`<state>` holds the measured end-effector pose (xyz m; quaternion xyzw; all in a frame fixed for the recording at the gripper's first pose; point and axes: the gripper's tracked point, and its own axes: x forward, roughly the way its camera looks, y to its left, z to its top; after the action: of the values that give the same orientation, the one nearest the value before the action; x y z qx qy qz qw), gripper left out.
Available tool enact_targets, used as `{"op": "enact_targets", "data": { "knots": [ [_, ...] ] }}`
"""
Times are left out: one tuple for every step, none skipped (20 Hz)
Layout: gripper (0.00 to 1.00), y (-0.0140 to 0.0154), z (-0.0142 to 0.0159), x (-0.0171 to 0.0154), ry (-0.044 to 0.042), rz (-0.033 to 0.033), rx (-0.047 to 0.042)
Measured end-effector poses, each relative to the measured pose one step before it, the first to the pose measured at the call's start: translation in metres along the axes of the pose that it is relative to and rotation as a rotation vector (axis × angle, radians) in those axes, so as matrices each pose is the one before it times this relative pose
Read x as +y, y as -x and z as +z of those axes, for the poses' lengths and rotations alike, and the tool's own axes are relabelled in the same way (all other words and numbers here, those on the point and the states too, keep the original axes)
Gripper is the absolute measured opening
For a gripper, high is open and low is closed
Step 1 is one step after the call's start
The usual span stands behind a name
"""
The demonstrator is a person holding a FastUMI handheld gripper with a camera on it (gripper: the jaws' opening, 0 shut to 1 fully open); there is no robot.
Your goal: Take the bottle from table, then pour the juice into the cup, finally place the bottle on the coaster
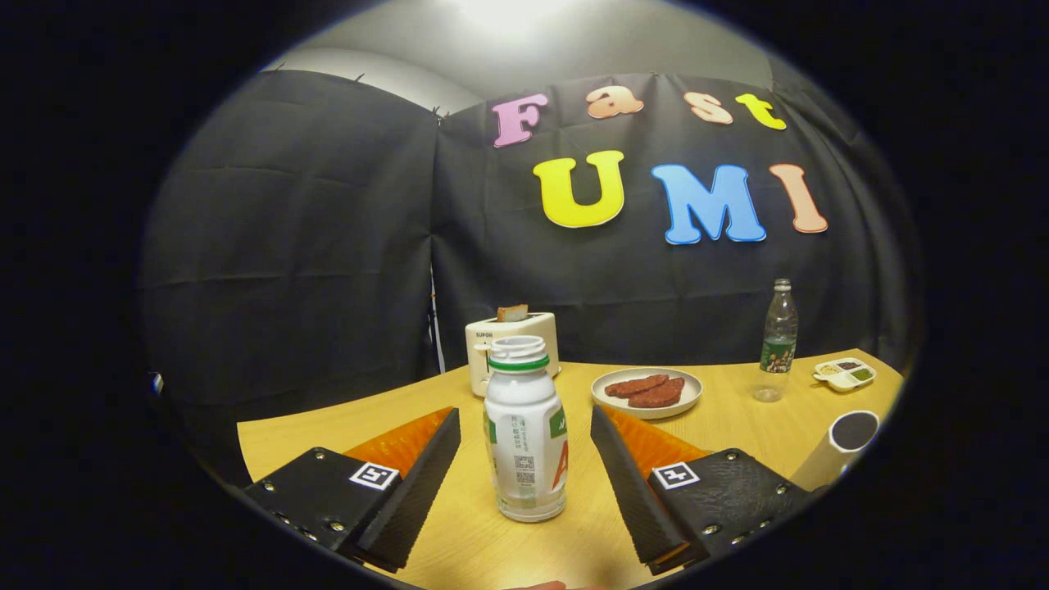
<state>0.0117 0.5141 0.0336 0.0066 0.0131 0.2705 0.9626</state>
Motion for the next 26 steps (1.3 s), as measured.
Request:
{"op": "enact_targets", "data": {
  "knots": [
    [0.97,-0.00552,-0.00720,-0.00059,-0.00017,-0.01067,0.01413],
    [0.97,-0.00662,-0.00640,-0.00137,-0.00122,-0.00961,0.01345],
    [0.97,-0.00572,-0.00627,0.00077,-0.00159,-0.00420,0.01395],
    [0.97,-0.00552,-0.00393,0.00072,-0.00107,-0.00207,0.01070],
    [0.97,-0.00411,-0.00324,0.00087,0.00005,-0.00325,0.00614],
    [0.97,-0.00311,-0.00246,0.00122,0.00302,0.00179,0.00484],
    [0.97,-0.00389,-0.00267,0.00070,0.00544,-0.00618,0.00350],
    [0.94,-0.00120,-0.00328,-0.00085,0.00485,-0.00778,0.00518],
    [0.89,-0.00065,-0.00208,0.00052,0.00569,-0.00696,0.00517],
    [0.80,-0.00013,0.00211,0.00047,0.00069,-0.00648,-0.00657],
    [0.79,0.00057,-0.00184,-0.00094,-0.00017,-0.00229,-0.00034],
    [0.77,0.00068,0.00054,-0.00007,0.00057,-0.00312,-0.00339],
    [0.76,0.00085,0.00057,-0.00054,0.00462,-0.00428,0.00019],
    [0.74,0.00149,0.00042,-0.00242,-0.00298,-0.00666,-0.00006],
    [0.74,-0.00073,-0.00054,-0.00160,-0.00415,-0.00120,0.00026],
    [0.72,0.00045,0.00056,-0.00128,-0.00849,0.00082,0.00074],
    [0.72,0.00160,0.00141,-0.00261,-0.01492,-0.00115,-0.00414],
    [0.71,0.00218,0.00371,-0.00334,-0.02304,-0.00026,-0.00992],
    [0.72,0.00244,0.00466,-0.00149,-0.03247,0.00570,-0.01477],
    [0.71,0.00283,0.00634,-0.00166,-0.03718,0.00609,-0.01718],
    [0.72,0.00240,0.00615,-0.00229,-0.03839,0.00438,-0.01989],
    [0.71,0.00370,0.00781,-0.00280,-0.04059,0.00226,-0.01892],
    [0.72,0.00233,0.00592,-0.00368,-0.04780,-0.00099,-0.01847],
    [0.71,0.00237,0.00537,-0.00388,-0.05332,-0.00316,-0.01899],
    [0.71,0.00265,0.00685,-0.00255,-0.05084,-0.00032,-0.02062],
    [0.71,0.00269,0.00537,-0.00214,-0.04394,-0.00029,-0.01830]
  ]
}}
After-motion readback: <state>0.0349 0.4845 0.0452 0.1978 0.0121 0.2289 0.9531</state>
